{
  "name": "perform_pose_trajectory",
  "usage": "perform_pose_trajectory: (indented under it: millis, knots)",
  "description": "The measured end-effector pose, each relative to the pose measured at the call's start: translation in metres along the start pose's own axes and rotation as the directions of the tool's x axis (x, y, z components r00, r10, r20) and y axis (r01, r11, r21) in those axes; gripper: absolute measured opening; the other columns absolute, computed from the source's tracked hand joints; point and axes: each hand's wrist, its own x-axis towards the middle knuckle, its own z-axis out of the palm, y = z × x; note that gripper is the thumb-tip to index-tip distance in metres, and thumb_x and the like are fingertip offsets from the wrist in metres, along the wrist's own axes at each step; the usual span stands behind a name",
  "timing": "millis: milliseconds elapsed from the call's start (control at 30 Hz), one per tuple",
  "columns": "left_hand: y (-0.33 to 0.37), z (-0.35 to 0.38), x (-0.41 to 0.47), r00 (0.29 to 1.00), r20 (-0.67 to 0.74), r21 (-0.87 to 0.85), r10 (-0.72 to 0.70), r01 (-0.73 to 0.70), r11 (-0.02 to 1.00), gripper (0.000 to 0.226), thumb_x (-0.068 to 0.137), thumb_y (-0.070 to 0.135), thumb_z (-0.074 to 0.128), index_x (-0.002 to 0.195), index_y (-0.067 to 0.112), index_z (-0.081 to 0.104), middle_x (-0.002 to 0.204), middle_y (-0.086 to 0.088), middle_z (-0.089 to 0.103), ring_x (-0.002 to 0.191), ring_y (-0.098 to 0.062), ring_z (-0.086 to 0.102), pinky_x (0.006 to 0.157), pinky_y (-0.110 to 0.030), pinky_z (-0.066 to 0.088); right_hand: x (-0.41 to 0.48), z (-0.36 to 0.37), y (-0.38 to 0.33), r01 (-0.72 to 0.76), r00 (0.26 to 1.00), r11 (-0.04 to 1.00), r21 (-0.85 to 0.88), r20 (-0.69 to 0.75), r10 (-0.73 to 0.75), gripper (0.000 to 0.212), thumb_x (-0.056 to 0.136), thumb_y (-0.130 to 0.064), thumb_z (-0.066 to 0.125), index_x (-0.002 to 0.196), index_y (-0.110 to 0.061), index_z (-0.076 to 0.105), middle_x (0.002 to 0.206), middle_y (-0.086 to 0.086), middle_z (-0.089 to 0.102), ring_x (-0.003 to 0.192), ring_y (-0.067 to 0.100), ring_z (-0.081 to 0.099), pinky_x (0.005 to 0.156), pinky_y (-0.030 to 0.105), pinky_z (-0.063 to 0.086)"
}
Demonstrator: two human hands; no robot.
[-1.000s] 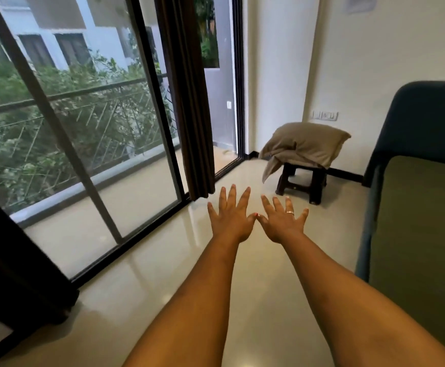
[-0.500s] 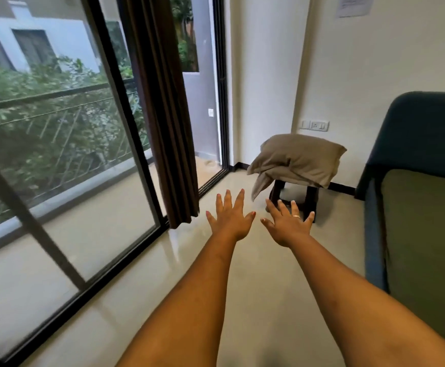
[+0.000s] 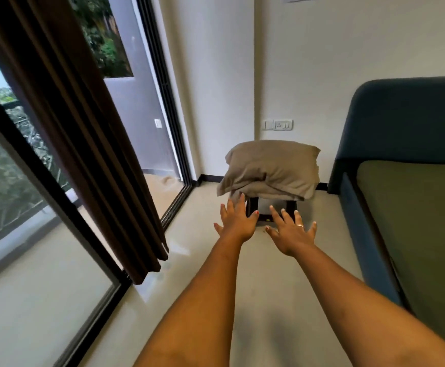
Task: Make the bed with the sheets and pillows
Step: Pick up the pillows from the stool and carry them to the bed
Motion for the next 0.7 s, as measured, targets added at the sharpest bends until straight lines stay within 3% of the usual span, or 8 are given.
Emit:
perform_pose_trajectory:
  millis: [333, 500, 700]
  knots:
    - [0.052, 0.040, 0.226, 0.986, 0.118, -0.244, -0.114, 0.140, 0.960, 0.066, 0.098, 0.051, 0.036, 0.152, 0.032, 0.004, 0.161, -0.003, -0.004, 0.147, -0.029, -0.004, 0.116, -0.056, 0.010, 0.227, -0.048, 0.052, -0.029, 0.997, 0.999, -0.045, 0.075, 0.032, 0.061, 0.098, -0.059, 0.020, 0.149, -0.043, -0.009, 0.161, -0.006, -0.004, 0.148, 0.025, -0.009, 0.111, 0.063, -0.003]
    - [0.076, 0.045, 0.322, 0.975, 0.128, -0.351, -0.183, 0.217, 0.911, 0.064, 0.099, 0.050, 0.037, 0.153, 0.029, 0.010, 0.161, -0.008, 0.000, 0.147, -0.030, 0.002, 0.119, -0.046, 0.012, 0.330, -0.086, 0.077, -0.010, 0.997, 0.996, -0.088, 0.081, 0.017, 0.062, 0.097, -0.060, 0.021, 0.149, -0.043, -0.010, 0.161, -0.006, -0.003, 0.148, 0.025, -0.009, 0.113, 0.062, -0.002]
    - [0.084, 0.062, 0.437, 0.931, 0.169, -0.471, -0.323, 0.364, 0.803, 0.066, 0.097, 0.053, 0.038, 0.153, 0.029, 0.013, 0.159, -0.011, 0.013, 0.143, -0.035, 0.017, 0.114, -0.051, 0.023, 0.435, -0.102, 0.086, 0.038, 0.987, 0.993, -0.116, 0.158, -0.019, 0.064, 0.097, -0.060, 0.020, 0.149, -0.041, -0.010, 0.161, -0.005, -0.005, 0.147, 0.025, -0.010, 0.113, 0.062, -0.003]
